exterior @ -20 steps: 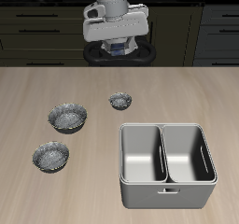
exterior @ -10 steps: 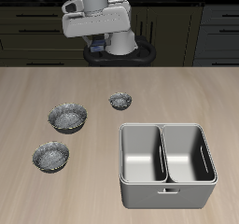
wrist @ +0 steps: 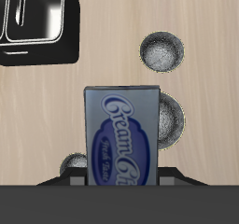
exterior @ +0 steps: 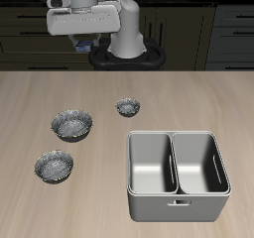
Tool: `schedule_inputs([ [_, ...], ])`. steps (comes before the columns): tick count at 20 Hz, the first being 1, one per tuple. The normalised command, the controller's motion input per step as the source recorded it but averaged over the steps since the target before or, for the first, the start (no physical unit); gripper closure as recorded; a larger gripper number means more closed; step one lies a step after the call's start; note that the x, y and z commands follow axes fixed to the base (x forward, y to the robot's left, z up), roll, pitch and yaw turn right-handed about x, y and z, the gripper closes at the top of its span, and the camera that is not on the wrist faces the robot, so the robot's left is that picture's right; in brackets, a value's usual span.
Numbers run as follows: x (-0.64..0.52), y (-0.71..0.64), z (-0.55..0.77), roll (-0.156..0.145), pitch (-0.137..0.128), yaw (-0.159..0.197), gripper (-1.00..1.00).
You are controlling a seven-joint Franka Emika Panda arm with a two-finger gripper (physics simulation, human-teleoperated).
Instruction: Place the cream cheese in the middle-sized bowl
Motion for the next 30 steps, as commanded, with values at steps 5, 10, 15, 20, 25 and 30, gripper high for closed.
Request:
schedule_inputs([
  [5, 0.12, -0.5, 0.09, -0.075, -0.007, -0.023, 1.0],
  [10, 0.11, -0.23, -0.07, -0.023, 0.026, -0.011, 1.0],
  [15, 0.12, -0.16, -0.03, -0.011, 0.015, -0.037, 1.0],
  [20, 0.12, -0.03, -0.02, -0.008, 0.001, -0.013, 1.0],
  [25, 0.28, -0.03, 0.1, -0.005, -0.017, 0.019, 1.0],
  [30, 0.34, -0.02, -0.06, -0.013, 0.002, 0.013, 1.0],
])
